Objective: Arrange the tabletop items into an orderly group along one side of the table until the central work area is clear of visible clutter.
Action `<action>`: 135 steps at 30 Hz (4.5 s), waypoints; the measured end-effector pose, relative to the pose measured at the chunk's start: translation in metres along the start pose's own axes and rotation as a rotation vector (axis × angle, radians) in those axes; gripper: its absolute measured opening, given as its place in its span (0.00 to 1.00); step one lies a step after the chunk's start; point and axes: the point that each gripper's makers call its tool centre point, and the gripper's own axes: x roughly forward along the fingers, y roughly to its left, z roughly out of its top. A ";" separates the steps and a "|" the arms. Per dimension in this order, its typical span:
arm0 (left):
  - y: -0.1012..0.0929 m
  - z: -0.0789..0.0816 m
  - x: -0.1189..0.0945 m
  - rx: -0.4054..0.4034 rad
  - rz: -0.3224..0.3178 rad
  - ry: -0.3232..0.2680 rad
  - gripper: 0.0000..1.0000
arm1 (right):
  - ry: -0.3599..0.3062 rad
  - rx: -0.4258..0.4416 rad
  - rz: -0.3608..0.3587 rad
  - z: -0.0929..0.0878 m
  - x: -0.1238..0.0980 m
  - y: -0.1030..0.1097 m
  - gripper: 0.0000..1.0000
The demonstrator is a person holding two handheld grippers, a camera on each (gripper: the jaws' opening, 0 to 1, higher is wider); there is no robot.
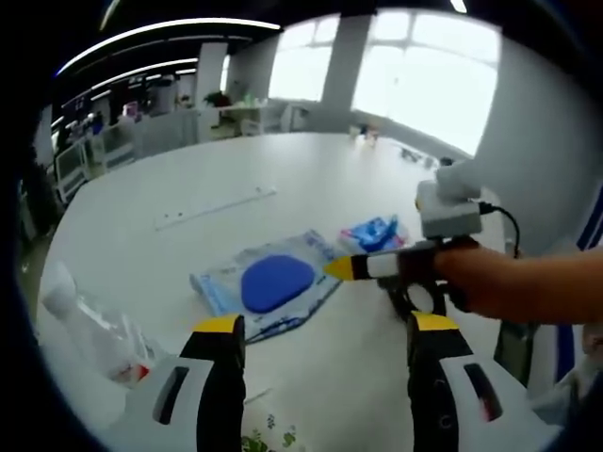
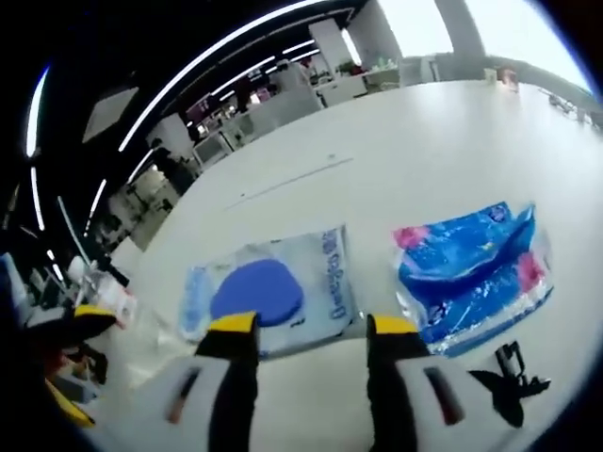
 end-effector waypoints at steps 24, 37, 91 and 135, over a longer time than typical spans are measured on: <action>0.008 -0.010 0.003 -0.016 0.006 0.020 0.64 | 0.001 -0.037 -0.083 -0.006 0.007 -0.021 0.01; 0.010 -0.014 0.008 -0.022 0.025 0.040 0.60 | -0.002 -0.055 -0.052 -0.008 0.003 -0.016 0.00; 0.120 -0.053 0.064 -0.191 0.445 0.284 0.07 | -0.002 -0.058 -0.017 -0.009 0.004 -0.016 0.00; 0.089 -0.045 0.048 -0.213 0.401 0.240 0.00 | -0.028 -0.061 -0.021 -0.002 -0.022 -0.019 0.00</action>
